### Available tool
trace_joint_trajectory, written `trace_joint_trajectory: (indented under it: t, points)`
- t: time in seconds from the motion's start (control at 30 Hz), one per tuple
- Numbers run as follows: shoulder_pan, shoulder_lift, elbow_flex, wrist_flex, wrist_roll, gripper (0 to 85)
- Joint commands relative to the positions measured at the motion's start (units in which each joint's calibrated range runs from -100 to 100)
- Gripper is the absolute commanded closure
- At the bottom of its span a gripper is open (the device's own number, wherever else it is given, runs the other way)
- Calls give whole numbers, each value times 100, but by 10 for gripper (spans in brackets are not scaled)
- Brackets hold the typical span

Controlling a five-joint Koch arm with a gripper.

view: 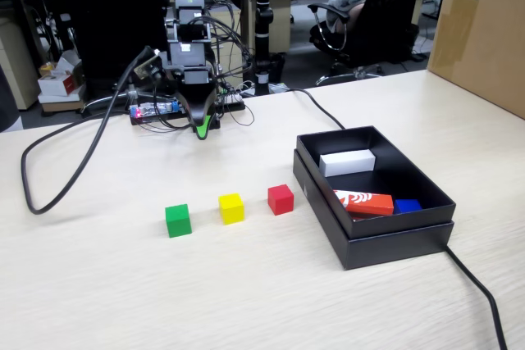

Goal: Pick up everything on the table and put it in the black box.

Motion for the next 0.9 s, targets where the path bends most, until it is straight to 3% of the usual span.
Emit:
trace_joint_trajectory:
  t: [0.0,0.4,0.87]
  points:
    - [-88,726,1262,-612,10,422]
    - [-484,4960,5052,-2047,-10,422]
    - [-542,7920,5559,-2055,-269,418]
